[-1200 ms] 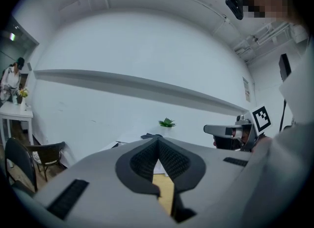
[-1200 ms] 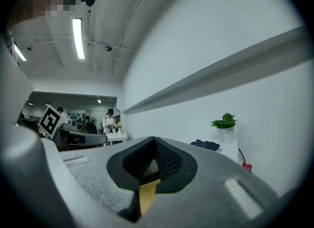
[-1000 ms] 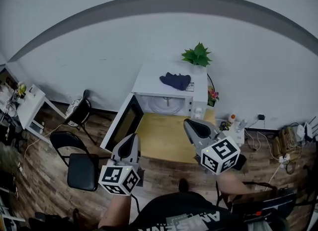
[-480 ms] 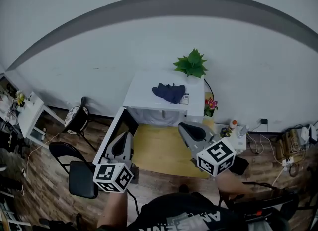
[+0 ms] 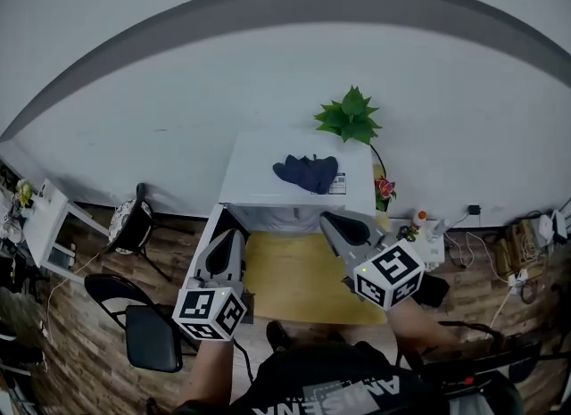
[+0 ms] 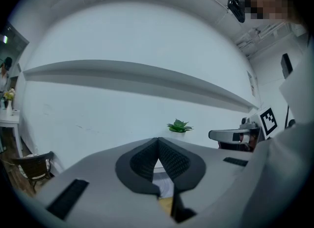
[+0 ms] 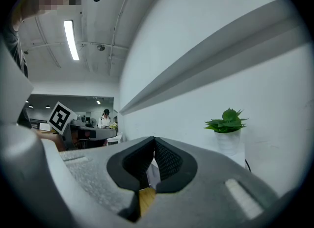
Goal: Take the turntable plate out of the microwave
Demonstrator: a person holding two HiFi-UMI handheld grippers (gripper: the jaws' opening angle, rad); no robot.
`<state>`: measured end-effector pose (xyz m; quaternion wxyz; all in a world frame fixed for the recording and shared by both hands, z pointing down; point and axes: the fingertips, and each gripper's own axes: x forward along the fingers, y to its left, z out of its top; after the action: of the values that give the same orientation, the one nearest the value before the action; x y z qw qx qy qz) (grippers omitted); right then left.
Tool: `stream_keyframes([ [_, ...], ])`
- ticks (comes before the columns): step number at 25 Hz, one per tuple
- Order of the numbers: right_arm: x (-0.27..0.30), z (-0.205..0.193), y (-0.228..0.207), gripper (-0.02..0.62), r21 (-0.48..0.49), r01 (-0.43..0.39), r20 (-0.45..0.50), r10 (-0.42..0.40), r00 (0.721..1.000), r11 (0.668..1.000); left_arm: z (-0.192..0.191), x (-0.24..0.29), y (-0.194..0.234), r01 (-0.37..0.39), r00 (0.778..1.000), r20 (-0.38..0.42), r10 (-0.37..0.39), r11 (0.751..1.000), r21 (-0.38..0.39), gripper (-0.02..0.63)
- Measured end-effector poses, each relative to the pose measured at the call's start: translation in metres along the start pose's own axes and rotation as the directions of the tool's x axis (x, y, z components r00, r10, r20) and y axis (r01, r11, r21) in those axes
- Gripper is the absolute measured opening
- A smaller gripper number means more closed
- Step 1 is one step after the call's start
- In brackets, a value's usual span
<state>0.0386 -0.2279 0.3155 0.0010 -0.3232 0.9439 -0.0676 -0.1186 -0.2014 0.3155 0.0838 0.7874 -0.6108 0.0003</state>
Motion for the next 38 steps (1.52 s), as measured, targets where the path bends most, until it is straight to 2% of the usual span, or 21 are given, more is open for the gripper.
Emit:
stream_keyframes([
  [8,0.044,0.003,-0.001,0.022,0.036,0.112,0.007,-0.113,0.994,0.993,0.009,0.028,0.039,0.123,0.992,0.024,-0.123,0.992,-0.007,0.002],
  [16,0.076,-0.016,0.000,0.032,0.101,0.196,-0.008,-0.196,0.980,0.975,-0.014,0.053,0.070,0.198,0.978,-0.059,-0.199,0.980,-0.028,0.002],
  [18,0.080,-0.025,0.000,0.041,0.115,0.219,-0.022,-0.218,0.976,0.969,-0.025,0.058,0.073,0.226,0.969,-0.086,-0.230,0.973,-0.046,0.016],
  [19,0.082,-0.031,0.000,0.048,0.126,0.232,-0.031,-0.230,0.973,0.965,-0.031,0.060,0.074,0.240,0.965,-0.098,-0.245,0.969,-0.062,0.062],
  [23,0.082,-0.057,-0.006,0.068,0.219,0.291,-0.041,-0.289,0.956,0.931,-0.052,0.067,0.075,0.287,0.942,-0.135,-0.306,0.947,-0.141,0.067],
  [26,0.078,-0.083,-0.010,0.092,0.266,0.309,-0.082,-0.298,0.951,0.913,-0.075,0.070,0.064,0.308,0.924,-0.174,-0.341,0.932,-0.193,0.075],
  [29,0.076,-0.111,-0.020,0.110,0.275,0.326,-0.130,-0.301,0.945,0.905,-0.100,0.073,0.054,0.309,0.915,-0.195,-0.354,0.923,-0.229,0.083],
  [32,0.078,-0.140,-0.031,0.124,0.298,0.329,-0.175,-0.287,0.942,0.896,-0.126,0.076,0.051,0.270,0.918,-0.217,-0.332,0.924,-0.273,0.089],
  [38,0.076,-0.205,-0.055,0.179,0.408,0.363,-0.273,-0.267,0.924,0.838,-0.175,0.088,0.053,0.194,0.925,-0.230,-0.301,0.898,-0.395,0.098],
])
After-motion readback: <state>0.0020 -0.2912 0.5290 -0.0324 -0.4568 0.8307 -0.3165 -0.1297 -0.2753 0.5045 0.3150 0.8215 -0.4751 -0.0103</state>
